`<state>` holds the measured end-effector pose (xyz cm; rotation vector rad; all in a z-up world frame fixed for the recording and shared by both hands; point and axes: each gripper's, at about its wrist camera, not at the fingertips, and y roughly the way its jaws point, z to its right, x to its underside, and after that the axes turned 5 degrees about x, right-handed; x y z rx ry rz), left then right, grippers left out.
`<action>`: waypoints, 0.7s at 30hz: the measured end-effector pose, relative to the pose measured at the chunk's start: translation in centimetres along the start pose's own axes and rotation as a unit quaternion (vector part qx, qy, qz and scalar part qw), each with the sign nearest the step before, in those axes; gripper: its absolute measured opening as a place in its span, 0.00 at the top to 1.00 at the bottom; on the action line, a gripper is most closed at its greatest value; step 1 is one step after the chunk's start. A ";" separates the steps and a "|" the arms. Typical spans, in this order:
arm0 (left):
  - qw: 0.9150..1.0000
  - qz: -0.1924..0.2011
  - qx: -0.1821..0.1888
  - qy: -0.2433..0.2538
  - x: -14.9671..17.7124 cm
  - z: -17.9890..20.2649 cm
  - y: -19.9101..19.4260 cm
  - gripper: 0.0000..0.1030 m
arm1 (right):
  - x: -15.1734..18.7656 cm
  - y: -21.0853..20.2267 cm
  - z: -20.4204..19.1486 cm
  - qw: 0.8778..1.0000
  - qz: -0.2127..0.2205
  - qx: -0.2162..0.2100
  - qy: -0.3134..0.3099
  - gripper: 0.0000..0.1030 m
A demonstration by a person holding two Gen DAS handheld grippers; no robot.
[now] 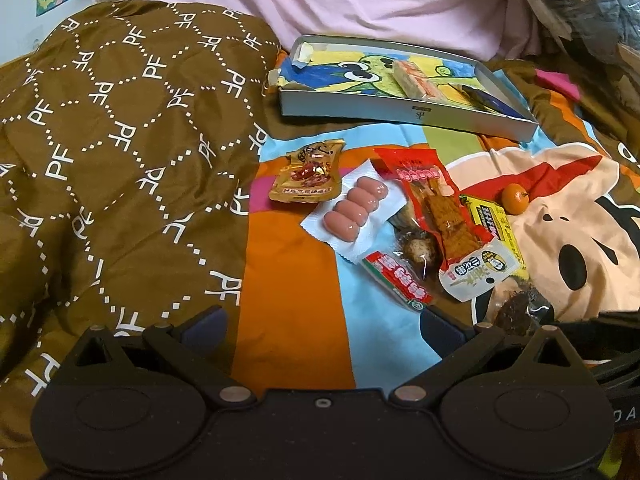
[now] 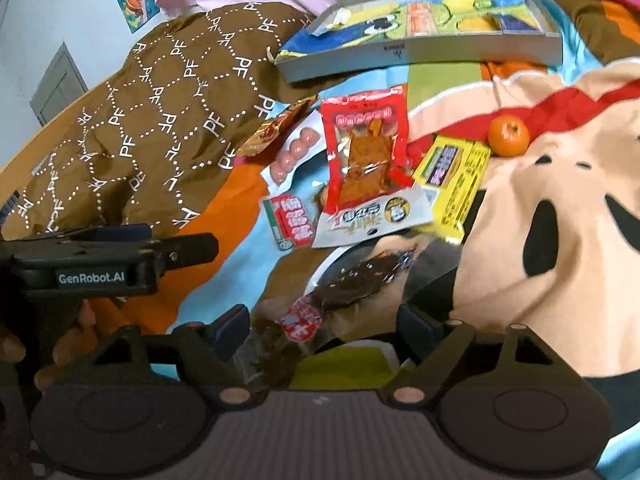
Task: Organize snacks
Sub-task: 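Reach the right tool to the brown dried snack in clear wrap and grasp it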
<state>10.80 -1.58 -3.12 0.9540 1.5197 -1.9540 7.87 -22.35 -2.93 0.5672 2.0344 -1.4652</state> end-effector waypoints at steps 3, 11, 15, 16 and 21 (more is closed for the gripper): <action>1.000 0.001 -0.001 -0.004 -0.1 0.0 0.0 0.01 | 0.0 0.1 0.3 1.000 -0.006 -0.011 0.019 0.25; 1.000 0.003 -0.001 -0.007 -0.4 0.3 0.0 0.01 | 0.1 0.6 -0.5 1.000 -0.008 0.003 0.002 0.50; 1.000 0.004 -0.002 -0.006 -0.4 0.5 -0.1 0.01 | 0.1 0.4 -0.6 1.000 -0.014 -0.011 0.003 0.64; 1.000 0.005 -0.001 -0.007 -0.5 0.5 -0.2 0.01 | 0.1 0.5 -0.7 1.000 -0.017 -0.020 0.006 0.73; 1.000 0.005 0.010 -0.013 -0.7 0.8 0.0 0.01 | 0.0 0.2 -0.8 1.000 -0.004 -0.015 0.009 0.80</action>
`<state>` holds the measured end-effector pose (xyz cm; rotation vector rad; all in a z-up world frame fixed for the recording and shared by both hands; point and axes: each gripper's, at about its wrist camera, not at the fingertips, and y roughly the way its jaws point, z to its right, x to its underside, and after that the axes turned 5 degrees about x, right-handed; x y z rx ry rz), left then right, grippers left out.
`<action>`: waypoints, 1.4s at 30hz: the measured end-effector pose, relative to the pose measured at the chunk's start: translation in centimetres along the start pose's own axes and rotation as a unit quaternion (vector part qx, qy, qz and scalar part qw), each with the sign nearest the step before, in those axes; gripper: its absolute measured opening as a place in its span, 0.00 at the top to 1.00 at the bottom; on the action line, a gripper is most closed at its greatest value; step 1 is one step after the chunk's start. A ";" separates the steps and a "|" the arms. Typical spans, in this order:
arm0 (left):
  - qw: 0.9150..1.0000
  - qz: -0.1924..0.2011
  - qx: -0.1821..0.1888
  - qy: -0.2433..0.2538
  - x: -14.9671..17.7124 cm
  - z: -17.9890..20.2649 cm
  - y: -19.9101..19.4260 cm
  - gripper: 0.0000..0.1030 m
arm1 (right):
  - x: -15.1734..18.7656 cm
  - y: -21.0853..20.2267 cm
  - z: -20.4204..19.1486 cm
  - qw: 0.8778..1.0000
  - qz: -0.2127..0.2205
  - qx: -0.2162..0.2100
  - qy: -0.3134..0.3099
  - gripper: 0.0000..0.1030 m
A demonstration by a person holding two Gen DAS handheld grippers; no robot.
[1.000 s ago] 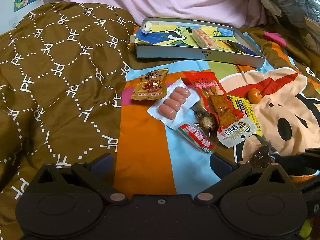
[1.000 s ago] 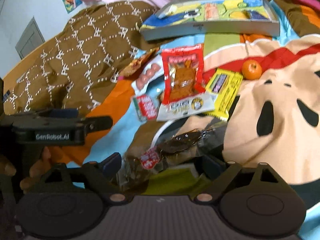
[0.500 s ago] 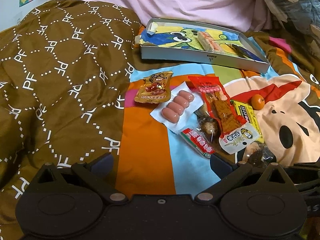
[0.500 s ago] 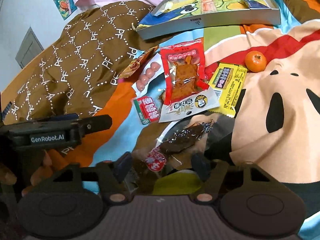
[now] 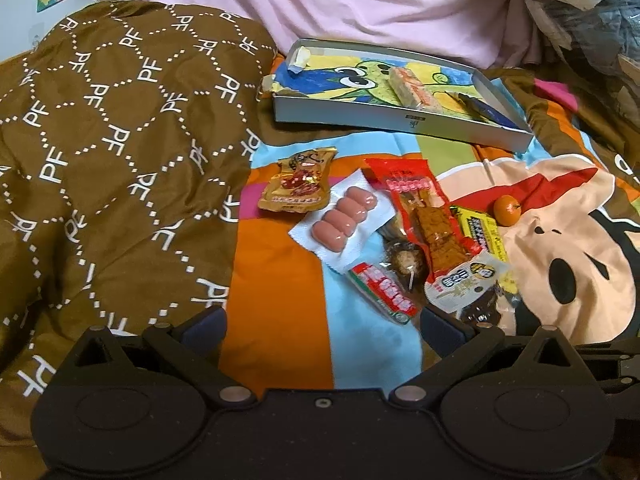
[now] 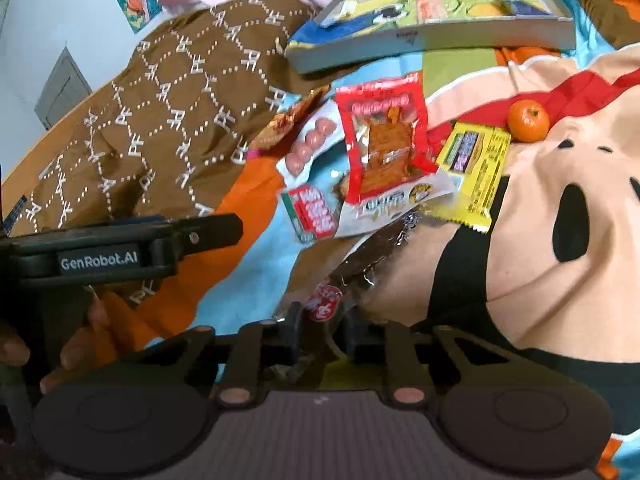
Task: Organize snacks
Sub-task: 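Reach the right tool to the brown dried snack in clear wrap and grasp it, then lift the brown snack with the right tool while the left tool moves toward the red spicy-strip pack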
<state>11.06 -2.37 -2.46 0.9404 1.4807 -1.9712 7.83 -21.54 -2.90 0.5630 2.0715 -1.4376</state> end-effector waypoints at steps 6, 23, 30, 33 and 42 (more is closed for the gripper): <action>1.000 0.002 0.012 0.011 -0.6 1.2 0.8 0.01 | -0.4 -1.6 0.1 0.997 0.028 0.070 -0.010 0.89; 0.999 -0.007 0.037 -0.002 -4.1 5.7 6.9 0.01 | -3.8 -1.4 3.6 0.964 0.076 0.199 -0.158 0.92; 0.999 -0.018 0.032 -0.031 -5.4 5.9 9.6 0.11 | -4.1 -1.3 4.3 0.972 0.077 0.182 -0.127 0.92; 0.998 -0.023 0.029 -0.053 -5.6 5.5 10.3 0.16 | -4.2 -1.1 4.6 0.975 0.076 0.174 -0.119 0.93; 0.997 -0.025 0.012 -0.073 -5.5 5.7 10.0 0.28 | -4.4 -1.0 4.6 0.979 0.075 0.152 -0.111 0.92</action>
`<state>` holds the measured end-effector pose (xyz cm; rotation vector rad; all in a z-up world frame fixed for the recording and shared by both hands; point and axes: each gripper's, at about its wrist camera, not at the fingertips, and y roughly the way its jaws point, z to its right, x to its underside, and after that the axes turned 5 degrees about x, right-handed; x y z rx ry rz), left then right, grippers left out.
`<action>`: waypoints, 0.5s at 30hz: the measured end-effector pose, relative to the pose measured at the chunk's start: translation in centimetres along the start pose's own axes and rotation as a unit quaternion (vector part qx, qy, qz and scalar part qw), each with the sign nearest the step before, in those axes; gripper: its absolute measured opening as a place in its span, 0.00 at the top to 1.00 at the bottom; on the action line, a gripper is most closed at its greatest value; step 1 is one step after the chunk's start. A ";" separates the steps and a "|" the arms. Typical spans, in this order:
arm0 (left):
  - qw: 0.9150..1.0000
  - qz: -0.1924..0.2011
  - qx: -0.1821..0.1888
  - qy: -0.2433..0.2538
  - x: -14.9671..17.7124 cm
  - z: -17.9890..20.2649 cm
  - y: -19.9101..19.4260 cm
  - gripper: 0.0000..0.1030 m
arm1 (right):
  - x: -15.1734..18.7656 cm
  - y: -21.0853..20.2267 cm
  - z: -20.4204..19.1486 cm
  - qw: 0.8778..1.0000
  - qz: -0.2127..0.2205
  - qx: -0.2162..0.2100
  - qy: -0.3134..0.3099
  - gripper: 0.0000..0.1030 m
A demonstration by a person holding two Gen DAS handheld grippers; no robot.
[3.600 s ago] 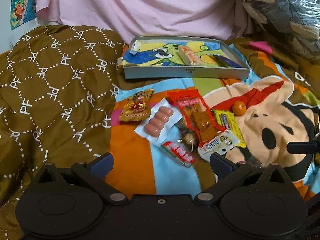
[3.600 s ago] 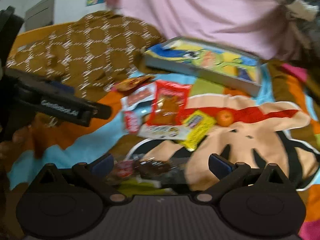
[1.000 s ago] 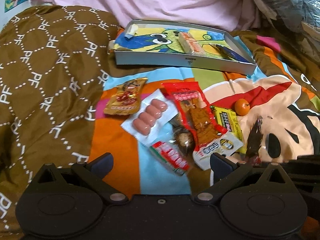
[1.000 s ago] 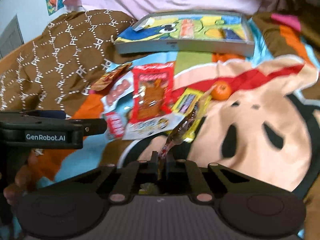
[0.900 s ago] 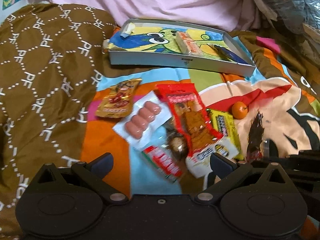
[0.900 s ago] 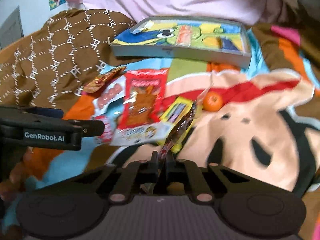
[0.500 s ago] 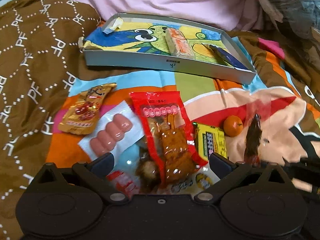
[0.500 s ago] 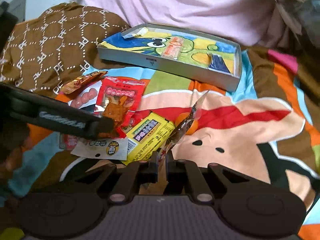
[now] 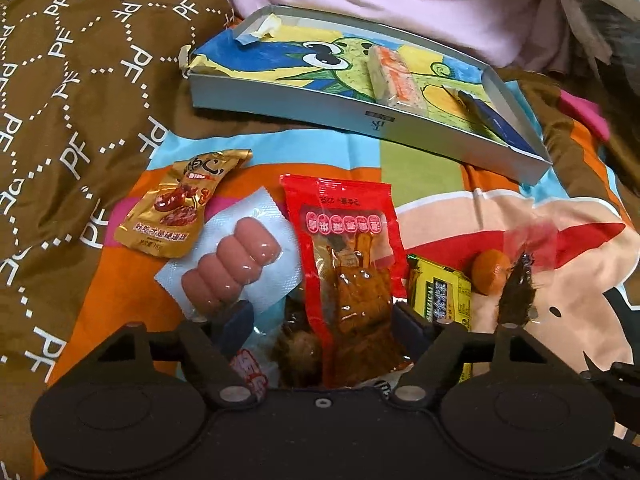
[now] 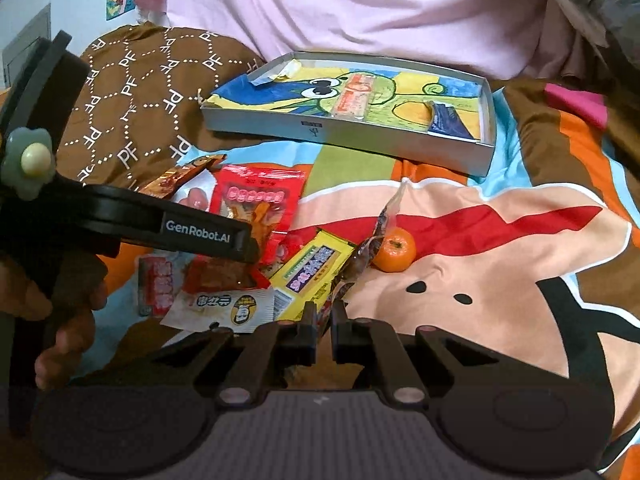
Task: Organize snacks
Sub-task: 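Lift the brown snack with the right tool while the left tool moves toward the red spicy-strip pack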
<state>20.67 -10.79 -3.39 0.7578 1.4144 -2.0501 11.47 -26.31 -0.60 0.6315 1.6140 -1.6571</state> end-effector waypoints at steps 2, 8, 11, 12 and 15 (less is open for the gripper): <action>1.000 -0.001 0.005 -0.007 0.1 -0.1 -0.2 0.31 | 0.0 0.0 -0.1 1.000 -0.002 0.000 -0.001 0.92; 0.999 -0.013 0.031 0.009 0.1 0.8 -0.1 0.38 | 0.0 0.0 -0.1 1.000 -0.006 0.002 0.003 0.92; 0.999 -0.018 0.026 0.015 -0.3 0.9 0.6 0.38 | 0.1 0.0 -0.1 1.000 -0.006 0.002 0.003 0.91; 0.999 -0.019 0.027 0.017 -0.5 0.9 0.8 0.37 | 0.0 0.1 -0.1 1.000 -0.007 0.001 0.003 0.91; 0.998 -0.037 0.044 0.026 -0.9 1.1 1.5 0.31 | 0.1 0.2 -0.1 1.000 -0.007 0.001 0.002 0.91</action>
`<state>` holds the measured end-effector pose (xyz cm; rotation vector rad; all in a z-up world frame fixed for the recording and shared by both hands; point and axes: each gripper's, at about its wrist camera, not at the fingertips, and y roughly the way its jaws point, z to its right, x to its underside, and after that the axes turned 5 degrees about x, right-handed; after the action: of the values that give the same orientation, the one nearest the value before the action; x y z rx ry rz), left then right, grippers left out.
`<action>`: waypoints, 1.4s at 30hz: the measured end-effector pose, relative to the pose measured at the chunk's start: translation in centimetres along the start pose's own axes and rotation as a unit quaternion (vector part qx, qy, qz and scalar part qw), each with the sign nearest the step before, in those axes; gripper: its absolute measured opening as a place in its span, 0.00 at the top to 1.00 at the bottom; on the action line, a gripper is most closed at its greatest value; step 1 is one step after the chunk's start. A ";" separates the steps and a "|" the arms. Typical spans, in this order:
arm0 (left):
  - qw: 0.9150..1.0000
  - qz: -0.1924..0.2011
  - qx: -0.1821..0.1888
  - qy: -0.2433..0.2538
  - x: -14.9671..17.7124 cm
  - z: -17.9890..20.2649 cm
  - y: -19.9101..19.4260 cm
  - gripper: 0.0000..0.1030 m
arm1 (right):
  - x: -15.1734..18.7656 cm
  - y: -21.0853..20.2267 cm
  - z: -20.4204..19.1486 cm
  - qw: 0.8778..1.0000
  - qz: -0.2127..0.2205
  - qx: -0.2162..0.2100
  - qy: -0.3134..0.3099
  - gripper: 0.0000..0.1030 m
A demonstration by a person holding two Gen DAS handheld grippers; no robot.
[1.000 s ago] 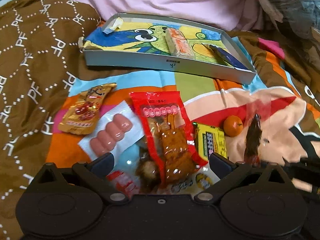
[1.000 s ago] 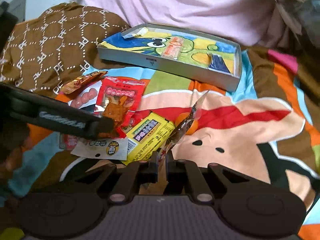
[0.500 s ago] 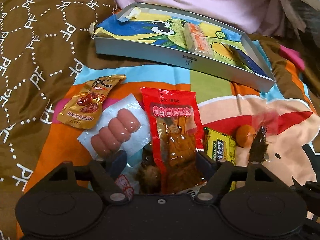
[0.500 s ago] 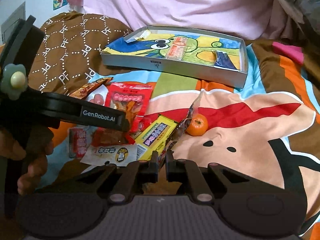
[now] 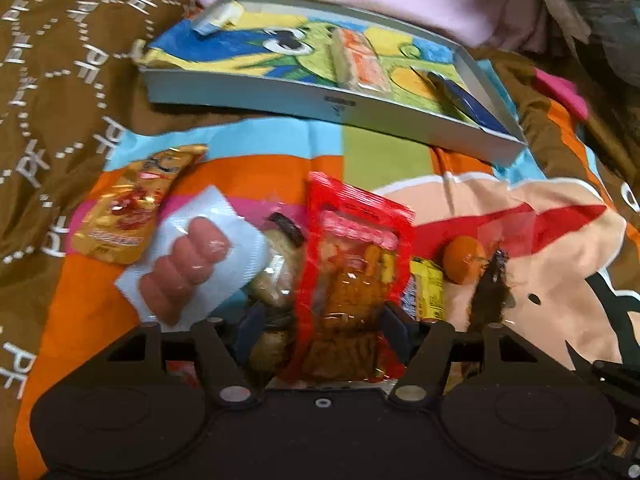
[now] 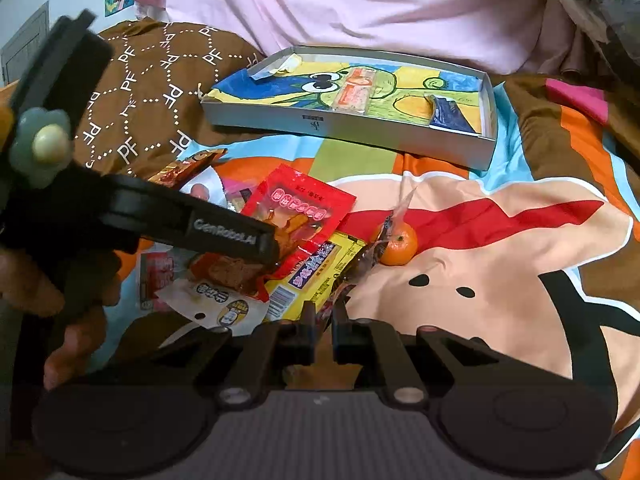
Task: Organize snacks
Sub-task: 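Lift the brown snack with the right tool while the left tool moves toward the red spicy-strip pack, then grasp the red spicy-strip pack with the left tool while the right tool holds the brown snack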
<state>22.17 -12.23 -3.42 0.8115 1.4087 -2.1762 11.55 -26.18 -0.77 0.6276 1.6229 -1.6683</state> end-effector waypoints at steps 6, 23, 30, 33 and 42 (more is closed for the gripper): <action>0.998 -0.006 0.002 0.063 0.6 1.6 0.0 0.45 | 0.1 0.1 0.2 1.000 -0.001 0.000 0.004 0.91; 0.994 0.011 0.103 0.025 -0.3 1.1 -3.1 0.67 | 0.1 0.2 0.9 1.000 -0.018 0.014 0.015 0.87; 0.986 -0.016 0.164 0.026 -0.2 1.3 -2.6 0.67 | 0.2 0.3 1.5 0.999 -0.026 0.012 0.029 0.87; 0.983 -0.021 0.181 0.033 -0.1 1.6 -2.3 0.67 | 0.3 0.4 1.7 0.999 -0.031 0.015 0.031 0.86; 0.980 -0.043 0.191 0.024 -0.2 2.0 -0.4 0.53 | 0.5 0.6 2.2 0.998 -0.044 0.017 0.048 0.85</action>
<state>21.63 -13.92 -2.39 0.9539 1.0750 -2.5549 12.00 -28.40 -1.30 0.6719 1.7164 -1.7550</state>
